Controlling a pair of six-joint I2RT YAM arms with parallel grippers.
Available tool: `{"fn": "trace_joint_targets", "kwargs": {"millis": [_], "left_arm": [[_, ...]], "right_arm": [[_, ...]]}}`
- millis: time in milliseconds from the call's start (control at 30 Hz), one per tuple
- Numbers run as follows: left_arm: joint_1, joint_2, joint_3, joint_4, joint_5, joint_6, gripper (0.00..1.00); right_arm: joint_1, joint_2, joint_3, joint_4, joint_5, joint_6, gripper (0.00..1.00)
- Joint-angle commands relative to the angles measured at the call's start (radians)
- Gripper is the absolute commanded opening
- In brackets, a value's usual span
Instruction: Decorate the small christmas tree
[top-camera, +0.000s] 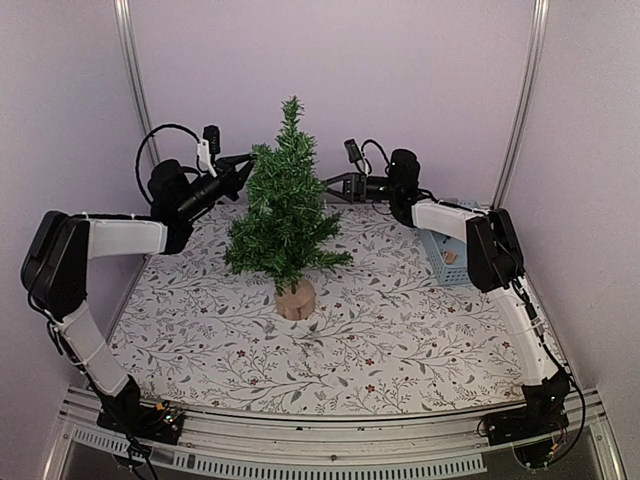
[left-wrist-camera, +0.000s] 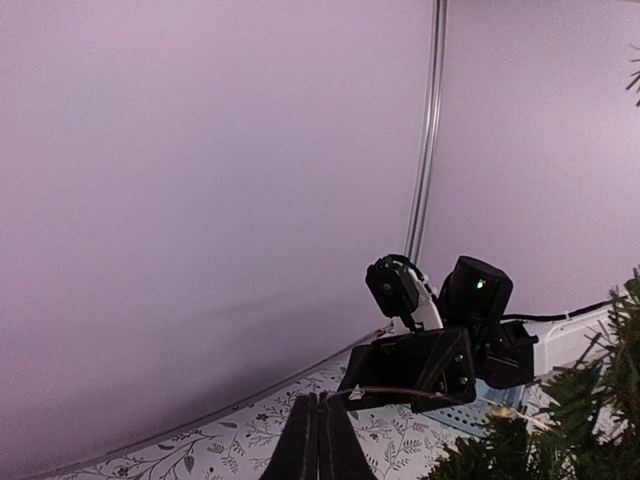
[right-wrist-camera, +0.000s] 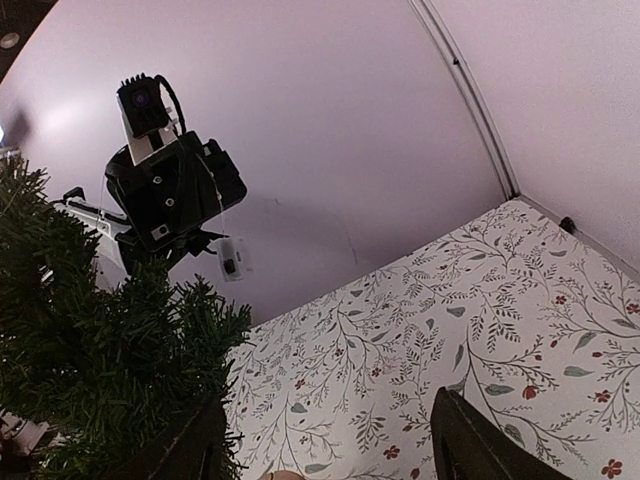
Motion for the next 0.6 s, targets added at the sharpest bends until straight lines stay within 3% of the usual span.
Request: {"fn": "trace_joint_targets", "kwargs": {"millis": [0,300,567], "left_arm": [[-0.004,0.055,0.062,0.057,0.068,-0.031,0.0],[-0.031,0.161,0.161,0.037,0.124,-0.049,0.0],[-0.064,0.233,0.247,-0.015,0.176,-0.049,0.0]], "right_arm": [[0.029,0.012,0.027,-0.002,0.034,-0.037,0.76],[0.068,0.015,0.029,-0.009,0.037,-0.081,0.87],[0.08,0.006,0.029,-0.022,0.035,-0.109,0.9]]}}
